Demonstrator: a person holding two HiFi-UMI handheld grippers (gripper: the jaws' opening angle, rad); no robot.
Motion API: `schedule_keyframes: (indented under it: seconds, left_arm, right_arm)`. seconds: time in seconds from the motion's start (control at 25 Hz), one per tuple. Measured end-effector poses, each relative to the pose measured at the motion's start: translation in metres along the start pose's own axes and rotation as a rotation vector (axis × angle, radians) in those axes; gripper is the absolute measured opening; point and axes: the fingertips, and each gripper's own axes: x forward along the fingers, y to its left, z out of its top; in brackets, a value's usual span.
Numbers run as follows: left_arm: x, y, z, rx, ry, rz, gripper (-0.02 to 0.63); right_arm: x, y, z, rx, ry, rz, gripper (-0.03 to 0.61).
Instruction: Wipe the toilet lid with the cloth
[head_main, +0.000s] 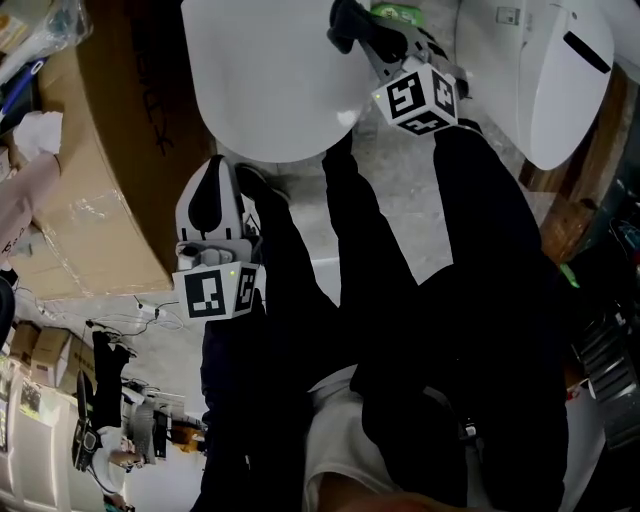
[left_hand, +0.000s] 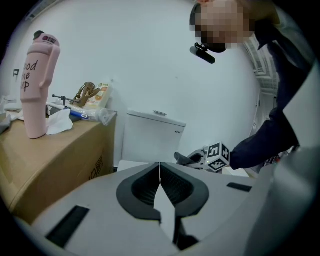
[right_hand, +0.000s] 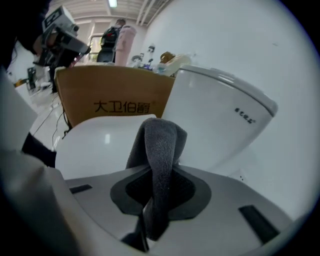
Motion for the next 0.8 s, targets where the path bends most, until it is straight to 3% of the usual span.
schedule_keyframes:
  seconds: [0.12,0.24,0.48,0.68,0.8]
  left_arm:
    - [0.003,-0.002,0.001,0.003,0.011,-0.005,0.017]
    - [0.009,-0.001,-0.001,-0.011,0.019,0.005,0.017]
    - [0.019,0.007,0.000,-0.030,0.019,0.026,0.017]
    - [0.021,0.011,-0.007,-0.041,0.034,0.038,0.017]
    - [0.022,0.013,-0.008,-0.044,0.034,0.040,0.017]
  right_arm:
    - [0.029,-0.012,-0.006,-0.145,0.055,0.043,0.063]
    - [0.055,-0.029,-0.008,-0.219,0.090,0.062,0.063]
    - [0.099,-0.053,-0.018,-0.276,0.167,0.081,0.063]
    - [0.117,-0.044,-0.031,-0.331,0.213,0.126,0.063]
    - [0.120,-0.037,-0.036,-0.324,0.221,0.109,0.063]
